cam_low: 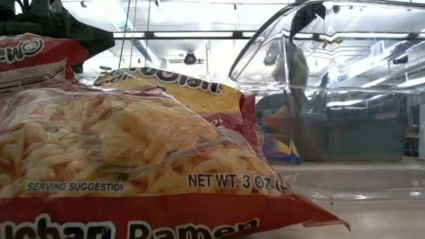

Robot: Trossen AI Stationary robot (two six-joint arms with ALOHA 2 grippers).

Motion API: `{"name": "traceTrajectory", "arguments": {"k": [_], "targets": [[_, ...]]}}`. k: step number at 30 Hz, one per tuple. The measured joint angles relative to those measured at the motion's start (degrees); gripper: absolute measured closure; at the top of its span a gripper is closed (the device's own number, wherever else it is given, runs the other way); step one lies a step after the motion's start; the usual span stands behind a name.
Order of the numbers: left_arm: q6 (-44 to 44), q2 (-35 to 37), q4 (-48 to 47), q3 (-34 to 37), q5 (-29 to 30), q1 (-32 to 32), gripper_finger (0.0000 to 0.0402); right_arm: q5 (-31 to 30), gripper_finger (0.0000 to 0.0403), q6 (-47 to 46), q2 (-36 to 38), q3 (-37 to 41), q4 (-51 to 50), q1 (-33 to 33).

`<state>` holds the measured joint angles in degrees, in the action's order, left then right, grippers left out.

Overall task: Sort Maruchan noodles
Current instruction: Put the blue noodle pack into the dark blue bin

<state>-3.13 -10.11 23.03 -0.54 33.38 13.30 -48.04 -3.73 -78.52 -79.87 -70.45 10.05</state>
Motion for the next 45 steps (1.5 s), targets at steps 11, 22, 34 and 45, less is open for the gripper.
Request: {"name": "traceTrajectory", "arguments": {"k": [11,22,34,45], "targets": [[0.8,0.0,0.2,0.0,0.2,0.0,0.0285,11.6,0.0376,2.6,0.7,10.6,10.6,-4.3],[0.8,0.0,0.2,0.0,0.3,0.0,0.0285,34.5,0.0282,-2.3,0.6,10.0,6.1,-5.8],[0.8,0.0,0.3,0.0,0.3,0.0,0.0285,35.5,0.0274,6.2,-4.3,7.5,27.0,-5.6],[1.0,0.0,0.2,0.0,0.3,0.0,0.0285,45.6,0.0274,12.5,-19.5,-1.9,27.5,-5.3]]}}
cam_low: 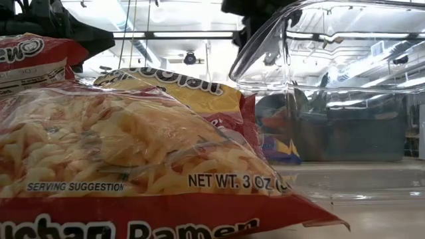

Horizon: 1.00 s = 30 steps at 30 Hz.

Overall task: Sort Maruchan noodles
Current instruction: Put the blue noodle pack into the dark blue bin

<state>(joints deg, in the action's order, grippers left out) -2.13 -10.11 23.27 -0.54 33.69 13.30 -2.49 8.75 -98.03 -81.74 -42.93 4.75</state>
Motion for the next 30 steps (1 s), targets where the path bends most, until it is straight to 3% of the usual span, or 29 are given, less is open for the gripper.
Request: {"name": "traceTrajectory", "arguments": {"k": [9,20,30], "targets": [[-0.2,0.0,0.0,0.0,0.2,0.0,0.0285,9.8,0.026,2.7,-9.4,-6.4,-3.1,1.5],[-0.2,0.0,0.0,0.0,0.2,0.0,0.0285,9.8,0.0219,10.0,-18.4,-12.2,-4.8,1.8],[-0.1,0.0,-0.1,0.0,0.2,0.0,0.0285,10.0,0.0235,15.4,-21.1,-13.7,-6.9,0.8]]}}
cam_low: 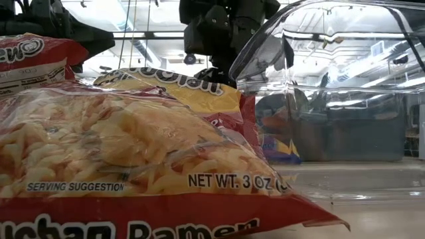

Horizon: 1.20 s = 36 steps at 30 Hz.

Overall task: Sort Maruchan noodles
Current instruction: Put the blue noodle pack into the dark blue bin

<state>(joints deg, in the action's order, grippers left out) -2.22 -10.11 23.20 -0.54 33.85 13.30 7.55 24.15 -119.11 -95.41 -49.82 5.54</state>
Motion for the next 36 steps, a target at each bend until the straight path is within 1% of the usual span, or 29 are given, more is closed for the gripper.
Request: {"name": "traceTrajectory", "arguments": {"k": [3,8,14,19,23,27,33,36], "targets": [[0.0,0.0,-0.2,0.0,0.0,0.0,0.0285,0.0,0.0243,0.3,0.0,0.1,-0.4,-0.3],[0.4,0.0,-0.2,0.0,0.0,0.0,0.0285,0.3,0.0251,3.9,0.0,1.2,1.2,-0.9],[0.0,0.0,-0.3,0.0,0.0,0.0,0.0285,4.3,0.026,4.8,-1.1,1.2,1.7,-2.2],[0.0,0.0,-0.7,0.0,0.0,0.0,0.0285,4.3,0.0269,7.6,-3.0,1.2,2.1,-2.4],[0.0,0.0,-0.9,0.0,0.0,0.0,0.0285,3.5,0.0281,9.3,-2.8,1.2,1.7,-2.4],[-0.1,0.0,-1.1,0.0,0.0,0.0,0.0285,1.5,0.0313,9.9,-2.8,1.2,1.4,-2.4],[-0.1,0.0,-1.0,0.0,0.0,0.0,0.0285,1.0,0.039,10.0,-2.8,1.2,1.2,-2.4],[-0.1,0.0,-1.0,0.0,0.0,0.0,0.0285,-0.6,0.0391,9.4,-2.8,0.9,1.0,-2.4]]}}
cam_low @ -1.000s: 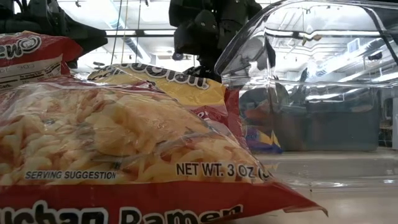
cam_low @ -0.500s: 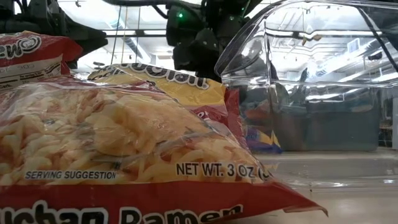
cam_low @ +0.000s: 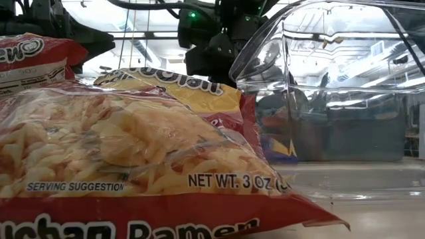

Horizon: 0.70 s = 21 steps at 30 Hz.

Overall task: Sort Maruchan noodles
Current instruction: Put the blue noodle pack into the dark blue bin

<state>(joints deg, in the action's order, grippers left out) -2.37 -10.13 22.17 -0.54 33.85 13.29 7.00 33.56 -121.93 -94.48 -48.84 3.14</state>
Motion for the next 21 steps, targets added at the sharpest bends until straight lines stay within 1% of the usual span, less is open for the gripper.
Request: {"name": "traceTrajectory", "arguments": {"k": [2,5,8,11,17,21], "targets": [[0.0,0.0,0.0,0.0,0.0,0.0,0.0285,-3.3,0.0389,-0.4,0.0,-1.1,-0.8,0.1],[0.0,0.0,0.0,0.0,0.0,0.0,0.0285,-7.3,0.0396,-0.2,0.8,-3.5,-2.3,0.2],[0.1,0.0,0.1,0.0,0.0,0.0,0.0285,-10.6,0.0396,-0.2,2.6,-6.2,-3.7,0.2],[0.1,0.0,0.1,0.0,0.0,0.0,0.0285,-15.4,0.0395,-0.7,4.6,-8.2,-5.1,0.2],[0.1,0.0,0.0,0.0,0.0,0.0,0.0285,-25.0,0.0398,-2.8,10.8,-8.6,-6.9,0.2],[0.1,0.0,0.0,0.0,0.0,0.0,0.0285,-29.1,0.0397,-6.1,15.3,-8.6,-9.3,0.2]]}}
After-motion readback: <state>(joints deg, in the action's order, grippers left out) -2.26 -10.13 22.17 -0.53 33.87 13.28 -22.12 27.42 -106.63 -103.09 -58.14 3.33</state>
